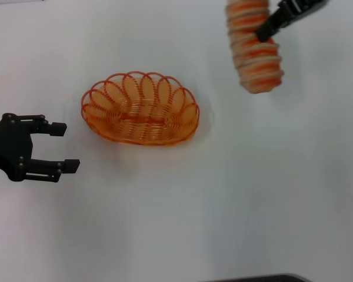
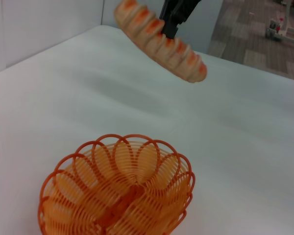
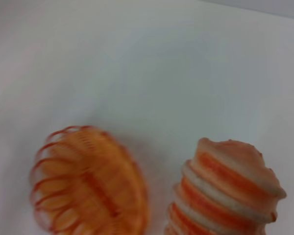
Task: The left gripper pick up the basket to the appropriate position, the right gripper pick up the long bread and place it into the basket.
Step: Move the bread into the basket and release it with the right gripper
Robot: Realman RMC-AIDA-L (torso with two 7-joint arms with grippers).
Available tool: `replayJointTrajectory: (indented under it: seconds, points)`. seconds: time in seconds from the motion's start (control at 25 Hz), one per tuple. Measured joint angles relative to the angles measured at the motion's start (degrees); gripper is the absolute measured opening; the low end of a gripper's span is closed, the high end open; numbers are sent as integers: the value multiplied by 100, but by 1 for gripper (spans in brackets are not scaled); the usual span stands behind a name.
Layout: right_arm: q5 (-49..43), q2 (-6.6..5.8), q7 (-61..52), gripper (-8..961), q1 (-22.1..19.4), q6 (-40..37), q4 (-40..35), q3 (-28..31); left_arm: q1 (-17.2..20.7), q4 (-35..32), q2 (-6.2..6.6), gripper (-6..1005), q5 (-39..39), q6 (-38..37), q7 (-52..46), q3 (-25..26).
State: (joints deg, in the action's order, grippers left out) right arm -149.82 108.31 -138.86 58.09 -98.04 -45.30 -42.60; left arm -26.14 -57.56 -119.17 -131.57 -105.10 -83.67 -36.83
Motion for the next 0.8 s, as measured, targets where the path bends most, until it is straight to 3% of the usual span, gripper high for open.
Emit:
replayJointTrajectory:
  seconds: [0.2,0.52,0.56,0.8]
  points:
    - [52,154,779,140,398,-350,-75,-287,-10,0,-24,831,4,-29,-43,54]
    - [-56,510,1328,132,887,-142,-80,-1792,-17,0,-22,833,11,-53,-138,153]
    - [-56,510,1328,132,887,-142,-80,-1792,-16,0,-22,832,11,-64,-139,190]
    - [-511,823,1606,127,1121,263,-88,-2023,-32,-6,-27,831,11,-104,-140,287]
